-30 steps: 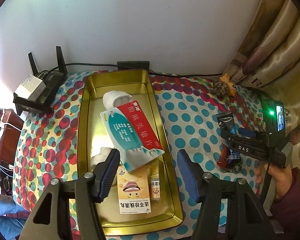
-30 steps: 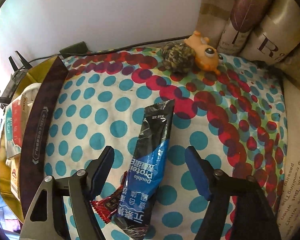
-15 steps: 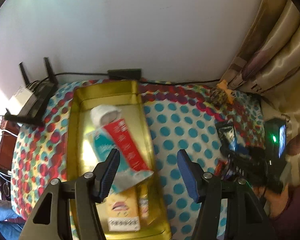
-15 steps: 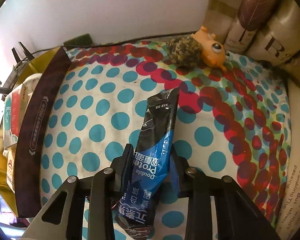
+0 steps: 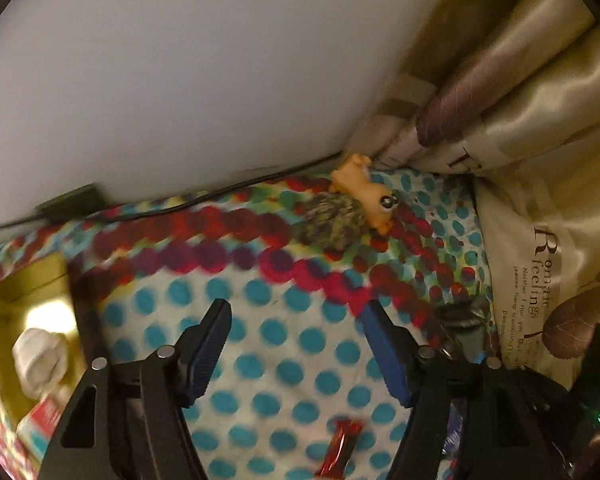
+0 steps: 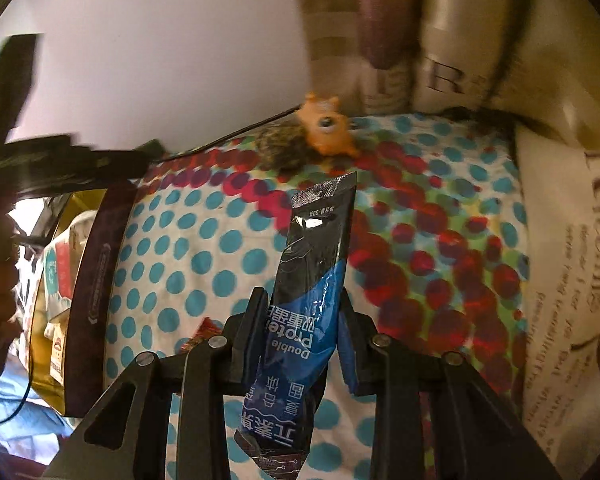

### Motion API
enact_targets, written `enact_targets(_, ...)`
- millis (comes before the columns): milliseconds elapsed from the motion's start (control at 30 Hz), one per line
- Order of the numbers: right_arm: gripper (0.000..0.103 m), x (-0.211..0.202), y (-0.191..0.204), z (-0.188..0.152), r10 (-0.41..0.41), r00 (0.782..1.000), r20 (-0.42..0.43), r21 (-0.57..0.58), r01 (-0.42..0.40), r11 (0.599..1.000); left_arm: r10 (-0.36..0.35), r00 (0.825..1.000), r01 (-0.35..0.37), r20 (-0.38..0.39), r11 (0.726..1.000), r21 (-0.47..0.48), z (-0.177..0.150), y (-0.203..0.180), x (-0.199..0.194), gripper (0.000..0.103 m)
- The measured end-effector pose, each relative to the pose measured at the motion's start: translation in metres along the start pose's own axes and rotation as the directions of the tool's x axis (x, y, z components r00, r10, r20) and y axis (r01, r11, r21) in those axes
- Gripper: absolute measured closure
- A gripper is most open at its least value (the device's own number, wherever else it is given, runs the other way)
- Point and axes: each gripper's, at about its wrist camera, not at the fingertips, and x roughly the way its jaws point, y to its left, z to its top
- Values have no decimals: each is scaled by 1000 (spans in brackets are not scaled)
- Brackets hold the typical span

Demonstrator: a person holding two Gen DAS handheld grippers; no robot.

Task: Organize objects
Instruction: 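Grasp the woven ball with the left gripper while the right gripper holds the sachet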

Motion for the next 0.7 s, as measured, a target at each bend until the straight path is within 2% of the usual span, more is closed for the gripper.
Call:
enact_targets(133, 73, -4, -21, -5, 0, 1000, -2, 31, 1, 1000, 2, 997, 0, -73, 1000, 28, 19, -15, 40, 33)
enact_targets(333, 73, -8, -44, -7, 8, 1000, -2, 63, -8, 998, 1, 995, 8, -104, 997, 79, 34, -32, 68, 33)
enact_targets(433, 73, -7, -51, -6, 22, 1000, -3, 71, -22, 997, 29, 993, -17, -112, 994, 104, 43, -36, 81, 33)
enact_targets(700, 72, -2, -58, -3, 52, 998, -19, 72, -51, 996, 34, 992, -20, -124, 993, 113, 65, -36, 102, 33)
